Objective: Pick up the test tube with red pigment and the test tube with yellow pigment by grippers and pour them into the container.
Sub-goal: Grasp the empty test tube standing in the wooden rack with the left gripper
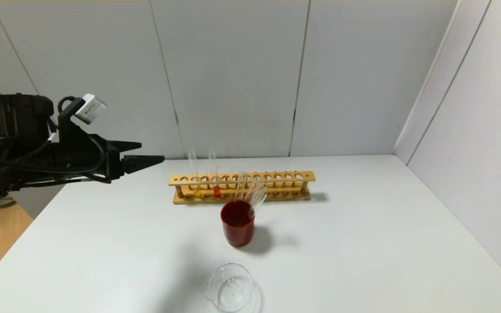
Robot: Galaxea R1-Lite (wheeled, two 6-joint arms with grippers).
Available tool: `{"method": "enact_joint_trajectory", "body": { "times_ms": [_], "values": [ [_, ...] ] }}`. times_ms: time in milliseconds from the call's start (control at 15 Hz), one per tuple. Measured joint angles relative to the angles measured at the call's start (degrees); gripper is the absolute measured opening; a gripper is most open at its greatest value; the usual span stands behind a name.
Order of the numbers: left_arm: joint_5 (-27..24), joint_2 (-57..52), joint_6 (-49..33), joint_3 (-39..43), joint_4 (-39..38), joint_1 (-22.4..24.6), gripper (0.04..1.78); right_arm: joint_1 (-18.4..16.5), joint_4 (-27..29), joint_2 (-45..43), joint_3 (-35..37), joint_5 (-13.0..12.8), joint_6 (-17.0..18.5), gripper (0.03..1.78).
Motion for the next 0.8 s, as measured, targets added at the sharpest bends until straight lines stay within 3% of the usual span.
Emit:
{"method": "enact_joint_trajectory", "body": {
  "times_ms": [267,467,800],
  "values": [
    [-2.3,4.5,12.5,-0.5,0.0,2.6,1.72,0.0,0.0,0.0,0.0,0.0,0.0,1.7],
    [-5.6,7.7,13.8,-0.7,-3.0,2.4,1.72,0.0,0.0,0.0,0.0,0.0,0.0,1.7],
    [-6.5,13.0,10.3,-2.0,-8.3,-0.4,1.72,0.0,0.0,0.0,0.0,0.0,0.0,1.7]
  ]
}}
